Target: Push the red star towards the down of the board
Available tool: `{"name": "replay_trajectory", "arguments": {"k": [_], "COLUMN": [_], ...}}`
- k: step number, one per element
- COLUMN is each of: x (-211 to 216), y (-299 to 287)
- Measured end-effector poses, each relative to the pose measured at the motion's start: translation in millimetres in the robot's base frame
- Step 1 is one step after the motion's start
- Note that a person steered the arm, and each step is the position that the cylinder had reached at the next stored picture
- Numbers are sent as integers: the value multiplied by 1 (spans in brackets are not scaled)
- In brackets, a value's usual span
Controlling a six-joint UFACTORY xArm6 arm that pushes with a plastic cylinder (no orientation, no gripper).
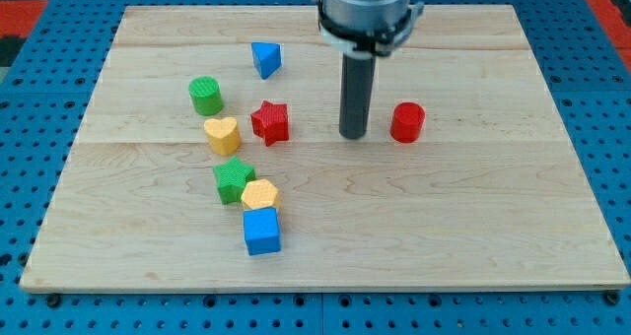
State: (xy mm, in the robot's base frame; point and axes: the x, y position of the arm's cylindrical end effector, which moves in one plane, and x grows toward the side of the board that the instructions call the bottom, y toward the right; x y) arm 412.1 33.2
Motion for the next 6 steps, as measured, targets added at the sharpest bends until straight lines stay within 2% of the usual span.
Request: {"name": "replay_trajectory", "arguments": {"k": [1,2,3,4,5,6], "x": [-50,-40,-4,11,-8,26], "y": [-53,-108,-99,-82,-62,-65]}}
